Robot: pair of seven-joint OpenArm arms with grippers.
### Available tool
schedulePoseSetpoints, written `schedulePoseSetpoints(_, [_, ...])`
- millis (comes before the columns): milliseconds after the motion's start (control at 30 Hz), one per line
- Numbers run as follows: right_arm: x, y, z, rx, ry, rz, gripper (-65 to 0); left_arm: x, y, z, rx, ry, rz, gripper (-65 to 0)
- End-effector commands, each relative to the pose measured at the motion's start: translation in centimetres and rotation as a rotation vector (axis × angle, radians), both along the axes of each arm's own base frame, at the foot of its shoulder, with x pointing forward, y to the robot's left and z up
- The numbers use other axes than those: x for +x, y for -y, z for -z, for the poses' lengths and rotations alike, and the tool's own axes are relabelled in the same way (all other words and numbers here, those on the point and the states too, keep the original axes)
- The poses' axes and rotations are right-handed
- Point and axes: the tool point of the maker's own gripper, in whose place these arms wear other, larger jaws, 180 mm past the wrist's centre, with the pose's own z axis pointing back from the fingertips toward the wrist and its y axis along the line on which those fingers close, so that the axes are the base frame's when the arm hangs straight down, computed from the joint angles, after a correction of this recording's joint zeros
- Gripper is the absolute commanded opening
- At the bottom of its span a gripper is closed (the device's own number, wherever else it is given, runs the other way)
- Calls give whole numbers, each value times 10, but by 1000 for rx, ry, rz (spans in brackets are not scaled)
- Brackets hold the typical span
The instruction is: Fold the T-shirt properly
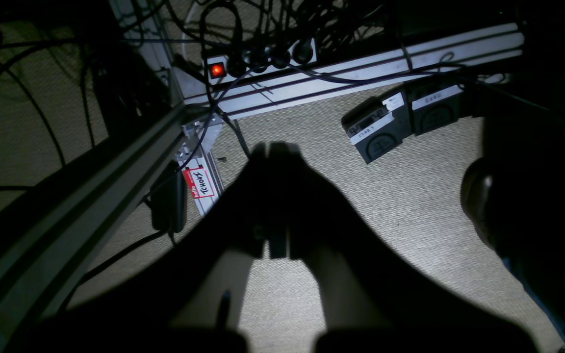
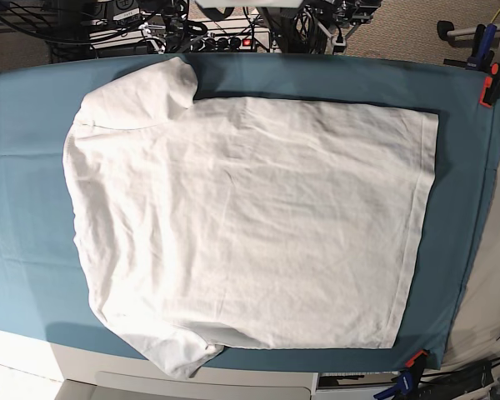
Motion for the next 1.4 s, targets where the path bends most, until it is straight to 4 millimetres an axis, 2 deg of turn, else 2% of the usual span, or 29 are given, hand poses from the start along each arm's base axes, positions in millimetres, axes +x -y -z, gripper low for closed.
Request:
schedulePoseSetpoints(0, [6,6,-2,-14,24,-2,-650,3,3,-1,-13,11,-3,-649])
schedulePoseSetpoints(1200, [7,6,-2,-15,30,-2,-650,5,4,-1,-13,14,-2,-649])
schedulePoseSetpoints(1367, [0,7,-2,-21,37,-4,-650,1,4,-4,-18,36,-2,-649])
